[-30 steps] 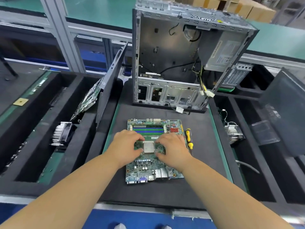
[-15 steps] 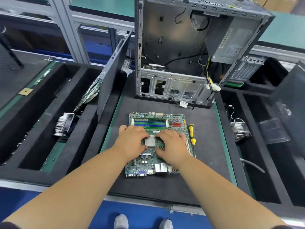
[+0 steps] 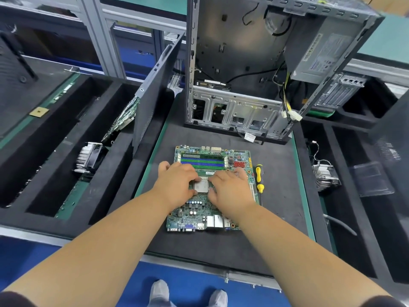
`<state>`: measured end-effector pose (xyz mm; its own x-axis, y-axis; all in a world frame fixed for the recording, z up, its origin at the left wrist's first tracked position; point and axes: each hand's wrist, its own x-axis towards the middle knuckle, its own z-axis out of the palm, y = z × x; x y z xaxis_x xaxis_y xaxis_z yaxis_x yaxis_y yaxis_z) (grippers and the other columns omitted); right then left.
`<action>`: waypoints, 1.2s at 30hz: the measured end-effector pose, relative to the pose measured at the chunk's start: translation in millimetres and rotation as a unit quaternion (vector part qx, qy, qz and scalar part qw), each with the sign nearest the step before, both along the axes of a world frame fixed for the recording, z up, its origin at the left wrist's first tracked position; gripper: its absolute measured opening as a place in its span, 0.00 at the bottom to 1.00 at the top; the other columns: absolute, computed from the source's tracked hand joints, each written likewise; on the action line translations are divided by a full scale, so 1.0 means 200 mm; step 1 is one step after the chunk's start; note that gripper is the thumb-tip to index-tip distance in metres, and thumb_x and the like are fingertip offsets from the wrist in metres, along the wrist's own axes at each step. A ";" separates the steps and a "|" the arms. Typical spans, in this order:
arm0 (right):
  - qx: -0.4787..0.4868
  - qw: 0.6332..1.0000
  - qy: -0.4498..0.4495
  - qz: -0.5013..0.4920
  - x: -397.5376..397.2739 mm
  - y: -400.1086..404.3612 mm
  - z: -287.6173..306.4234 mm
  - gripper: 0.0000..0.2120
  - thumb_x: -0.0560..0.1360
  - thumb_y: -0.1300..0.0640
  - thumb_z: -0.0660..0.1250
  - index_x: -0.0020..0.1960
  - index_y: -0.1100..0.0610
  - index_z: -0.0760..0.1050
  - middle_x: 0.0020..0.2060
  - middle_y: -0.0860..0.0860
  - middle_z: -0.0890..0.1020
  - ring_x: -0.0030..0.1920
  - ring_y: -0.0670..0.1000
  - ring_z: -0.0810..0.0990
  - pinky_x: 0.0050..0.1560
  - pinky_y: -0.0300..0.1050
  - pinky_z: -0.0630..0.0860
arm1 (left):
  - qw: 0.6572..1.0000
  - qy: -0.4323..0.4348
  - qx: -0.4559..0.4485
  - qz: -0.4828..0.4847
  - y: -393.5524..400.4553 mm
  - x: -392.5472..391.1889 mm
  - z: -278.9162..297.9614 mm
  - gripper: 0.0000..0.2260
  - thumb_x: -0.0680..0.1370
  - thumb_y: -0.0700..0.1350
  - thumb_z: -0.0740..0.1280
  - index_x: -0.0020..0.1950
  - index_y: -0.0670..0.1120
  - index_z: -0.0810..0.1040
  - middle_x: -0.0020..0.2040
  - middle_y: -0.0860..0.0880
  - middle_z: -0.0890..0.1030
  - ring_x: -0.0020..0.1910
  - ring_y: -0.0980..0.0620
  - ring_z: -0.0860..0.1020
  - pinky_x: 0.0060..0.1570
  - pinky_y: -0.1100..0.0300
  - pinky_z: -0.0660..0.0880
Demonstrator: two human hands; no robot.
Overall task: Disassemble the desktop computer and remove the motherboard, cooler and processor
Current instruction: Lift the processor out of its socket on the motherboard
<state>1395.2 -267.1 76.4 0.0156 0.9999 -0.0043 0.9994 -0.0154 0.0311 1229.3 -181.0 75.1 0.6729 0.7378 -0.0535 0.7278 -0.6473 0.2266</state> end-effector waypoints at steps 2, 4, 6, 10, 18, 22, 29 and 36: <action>-0.008 1.000 -0.005 -0.002 0.00 0.02 0.02 0.18 0.79 0.49 0.52 0.57 0.49 0.79 0.53 0.45 0.80 0.53 0.50 0.78 0.65 0.50 0.52 | 1.000 -0.007 -0.005 0.004 0.00 0.00 0.00 0.15 0.74 0.58 0.70 0.60 0.60 0.77 0.58 0.62 0.74 0.60 0.58 0.68 0.52 0.56 0.51; -0.011 0.999 0.025 -0.021 0.02 0.05 0.04 0.17 0.81 0.49 0.51 0.53 0.48 0.79 0.50 0.44 0.80 0.51 0.50 0.77 0.64 0.49 0.51 | 1.000 -0.012 -0.009 0.007 -0.01 0.00 0.00 0.15 0.74 0.58 0.70 0.60 0.60 0.77 0.58 0.62 0.74 0.60 0.58 0.68 0.53 0.56 0.52; -0.009 0.998 0.058 -0.038 0.04 0.09 0.05 0.16 0.81 0.50 0.52 0.49 0.48 0.79 0.46 0.45 0.80 0.50 0.50 0.77 0.61 0.48 0.51 | 1.000 -0.015 -0.011 0.009 -0.01 0.00 0.01 0.15 0.74 0.57 0.70 0.60 0.60 0.77 0.57 0.62 0.74 0.60 0.58 0.68 0.54 0.56 0.52; 0.021 0.991 0.125 -0.034 0.06 0.12 0.05 0.11 0.79 0.51 0.58 0.49 0.47 0.79 0.46 0.44 0.80 0.50 0.48 0.77 0.58 0.47 0.52 | 1.000 -0.016 -0.011 0.005 -0.01 0.00 0.00 0.15 0.75 0.57 0.70 0.61 0.60 0.76 0.57 0.62 0.74 0.61 0.57 0.68 0.53 0.55 0.52; -0.012 0.986 0.159 -0.049 0.10 0.20 0.09 0.12 0.83 0.52 0.55 0.51 0.46 0.77 0.46 0.44 0.81 0.48 0.49 0.77 0.60 0.49 0.55 | 1.000 -0.025 -0.016 0.005 0.01 0.00 -0.01 0.16 0.74 0.57 0.70 0.61 0.61 0.76 0.58 0.62 0.74 0.61 0.57 0.67 0.55 0.54 0.52; -0.022 0.988 0.145 -0.045 0.09 0.22 0.09 0.14 0.84 0.54 0.53 0.53 0.46 0.77 0.48 0.44 0.81 0.49 0.48 0.78 0.62 0.50 0.56 | 0.999 -0.030 -0.012 0.002 0.00 -0.01 -0.02 0.16 0.75 0.57 0.69 0.63 0.61 0.76 0.60 0.62 0.73 0.62 0.57 0.67 0.55 0.54 0.51; -0.009 0.989 0.145 0.014 0.02 0.21 0.10 0.12 0.80 0.57 0.58 0.55 0.46 0.78 0.50 0.43 0.81 0.52 0.47 0.77 0.64 0.51 0.54 | 0.999 -0.030 -0.003 -0.023 0.01 -0.04 0.00 0.18 0.75 0.58 0.68 0.64 0.61 0.74 0.61 0.63 0.73 0.64 0.56 0.65 0.56 0.53 0.51; -0.013 0.991 0.110 0.075 0.03 0.16 0.08 0.19 0.71 0.39 0.68 0.59 0.45 0.77 0.54 0.42 0.78 0.59 0.48 0.73 0.65 0.52 0.53 | 0.996 -0.088 -0.011 0.025 0.01 -0.10 -0.03 0.21 0.72 0.58 0.71 0.64 0.58 0.73 0.61 0.61 0.72 0.68 0.56 0.62 0.64 0.53 0.52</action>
